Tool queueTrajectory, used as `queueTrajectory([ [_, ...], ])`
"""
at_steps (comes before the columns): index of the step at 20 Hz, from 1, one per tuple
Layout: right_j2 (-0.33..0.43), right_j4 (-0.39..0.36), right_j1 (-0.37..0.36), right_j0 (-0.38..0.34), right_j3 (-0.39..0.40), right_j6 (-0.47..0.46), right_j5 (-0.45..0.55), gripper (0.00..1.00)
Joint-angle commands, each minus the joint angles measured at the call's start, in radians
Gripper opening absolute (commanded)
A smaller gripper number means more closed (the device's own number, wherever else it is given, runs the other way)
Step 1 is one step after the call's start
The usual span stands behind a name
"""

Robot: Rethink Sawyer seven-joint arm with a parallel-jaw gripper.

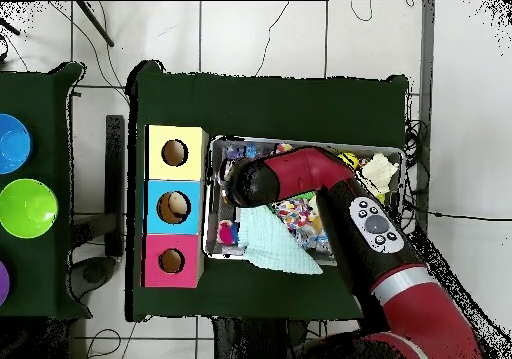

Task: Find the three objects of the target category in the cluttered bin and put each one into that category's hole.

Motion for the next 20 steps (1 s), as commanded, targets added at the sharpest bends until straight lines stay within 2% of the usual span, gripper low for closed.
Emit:
queueTrajectory([
  [1,-0.135,-0.056,0.032,0.068,-0.064,0.045,0.024,1.00],
  [4,-0.164,-0.046,0.030,0.074,-0.051,0.065,-0.015,1.00],
  [15,-0.258,0.009,0.029,0.138,-0.054,0.149,-0.051,1.00],
  [20,-0.388,0.041,0.024,0.229,-0.053,0.338,-0.127,1.00],
])
